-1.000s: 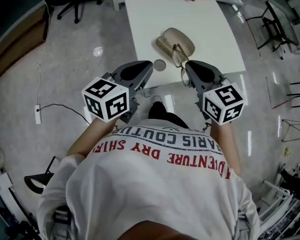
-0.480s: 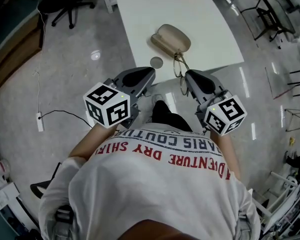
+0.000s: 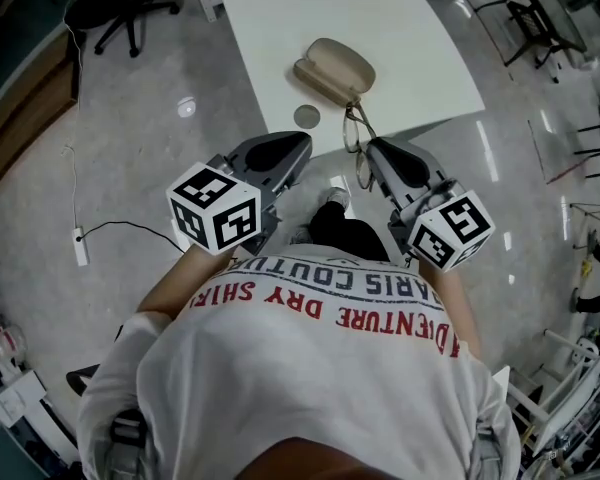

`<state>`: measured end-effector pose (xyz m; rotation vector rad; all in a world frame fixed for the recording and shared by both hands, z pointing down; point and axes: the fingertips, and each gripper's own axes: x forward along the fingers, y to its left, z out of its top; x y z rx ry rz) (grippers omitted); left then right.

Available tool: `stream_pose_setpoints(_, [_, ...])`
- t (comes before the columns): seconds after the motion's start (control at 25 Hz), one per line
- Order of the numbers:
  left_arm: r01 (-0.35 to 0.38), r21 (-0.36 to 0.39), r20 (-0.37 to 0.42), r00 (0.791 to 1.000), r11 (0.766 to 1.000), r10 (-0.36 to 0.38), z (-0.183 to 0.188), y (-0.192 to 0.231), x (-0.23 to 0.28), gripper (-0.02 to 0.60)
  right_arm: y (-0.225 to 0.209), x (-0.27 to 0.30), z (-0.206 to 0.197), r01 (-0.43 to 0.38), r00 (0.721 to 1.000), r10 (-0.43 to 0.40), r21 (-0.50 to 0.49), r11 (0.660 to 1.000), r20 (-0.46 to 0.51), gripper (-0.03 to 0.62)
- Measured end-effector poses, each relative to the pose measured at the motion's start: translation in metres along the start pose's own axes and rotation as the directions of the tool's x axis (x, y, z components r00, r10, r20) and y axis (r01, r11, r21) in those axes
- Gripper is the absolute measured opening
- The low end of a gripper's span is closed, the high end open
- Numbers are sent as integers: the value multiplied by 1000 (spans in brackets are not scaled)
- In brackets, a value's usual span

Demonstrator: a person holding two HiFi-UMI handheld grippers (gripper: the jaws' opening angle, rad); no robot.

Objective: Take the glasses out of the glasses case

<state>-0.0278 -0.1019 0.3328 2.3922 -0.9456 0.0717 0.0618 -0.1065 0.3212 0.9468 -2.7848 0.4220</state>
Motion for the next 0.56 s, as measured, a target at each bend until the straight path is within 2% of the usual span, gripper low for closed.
stream_pose_setpoints(0.56, [1, -8, -11, 1000, 1000, -1, 3, 11, 1, 35, 0, 12, 5, -11, 1000, 11, 5, 1000, 1, 34])
